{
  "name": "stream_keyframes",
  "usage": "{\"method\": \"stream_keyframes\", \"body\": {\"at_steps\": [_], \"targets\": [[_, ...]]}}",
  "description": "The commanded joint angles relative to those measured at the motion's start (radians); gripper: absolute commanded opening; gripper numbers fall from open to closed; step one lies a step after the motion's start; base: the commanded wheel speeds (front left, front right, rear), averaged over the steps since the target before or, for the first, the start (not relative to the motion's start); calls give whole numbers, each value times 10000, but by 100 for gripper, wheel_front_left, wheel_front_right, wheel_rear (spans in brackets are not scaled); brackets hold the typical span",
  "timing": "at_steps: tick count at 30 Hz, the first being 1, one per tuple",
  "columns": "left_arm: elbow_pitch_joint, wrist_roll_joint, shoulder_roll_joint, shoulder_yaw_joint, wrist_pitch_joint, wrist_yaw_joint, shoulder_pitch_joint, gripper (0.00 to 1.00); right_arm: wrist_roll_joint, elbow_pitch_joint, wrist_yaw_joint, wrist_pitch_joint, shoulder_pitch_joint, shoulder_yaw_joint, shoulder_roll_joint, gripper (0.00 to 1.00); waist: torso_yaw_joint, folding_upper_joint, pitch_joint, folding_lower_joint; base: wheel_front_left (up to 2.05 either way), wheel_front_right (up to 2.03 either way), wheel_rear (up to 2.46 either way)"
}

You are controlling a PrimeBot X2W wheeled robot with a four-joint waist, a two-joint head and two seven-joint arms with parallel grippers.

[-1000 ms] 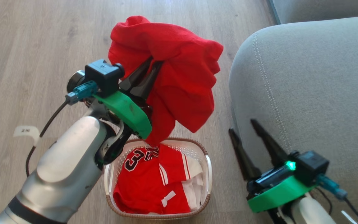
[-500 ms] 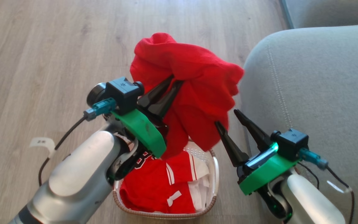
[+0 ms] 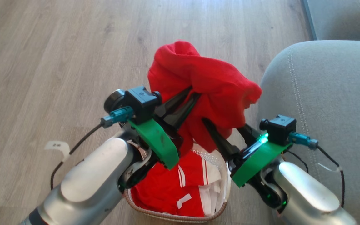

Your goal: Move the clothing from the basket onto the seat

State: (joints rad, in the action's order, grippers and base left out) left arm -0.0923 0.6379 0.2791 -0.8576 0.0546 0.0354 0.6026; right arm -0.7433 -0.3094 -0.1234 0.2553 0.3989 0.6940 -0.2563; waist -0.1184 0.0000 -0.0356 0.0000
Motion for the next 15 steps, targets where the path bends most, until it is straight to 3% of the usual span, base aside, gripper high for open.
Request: {"method": "stream_keyframes", "body": {"at_steps": [1, 9, 10, 12, 13, 15], "targets": [[356, 55, 73, 369, 22, 62, 307, 0, -102, 243, -73, 65, 437, 146, 34, 100, -72, 0, 39, 0, 0, 0, 0], [385, 109, 6, 183, -65, 93, 239, 0, -169, 51, -73, 65, 784, 427, 247, 100, -218, 0, 50, 0, 0, 0, 0], [374, 122, 6, 173, -78, 91, 233, 0, -175, 34, -73, 65, 819, 481, 266, 89, -230, 0, 51, 0, 0, 0, 0], [334, 152, 11, 165, -93, 78, 215, 0, -181, 38, -73, 65, 867, 553, 282, 6, -242, 0, 59, 0, 0, 0, 0], [311, 161, 19, 162, -96, 69, 203, 0, -187, 52, -73, 65, 876, 576, 285, 0, -241, 0, 61, 0, 0, 0, 0], [271, 179, 30, 157, -97, 51, 182, 0, -164, 128, -73, 65, 888, 616, 277, 0, -230, 0, 57, 0, 0, 0, 0]]}}
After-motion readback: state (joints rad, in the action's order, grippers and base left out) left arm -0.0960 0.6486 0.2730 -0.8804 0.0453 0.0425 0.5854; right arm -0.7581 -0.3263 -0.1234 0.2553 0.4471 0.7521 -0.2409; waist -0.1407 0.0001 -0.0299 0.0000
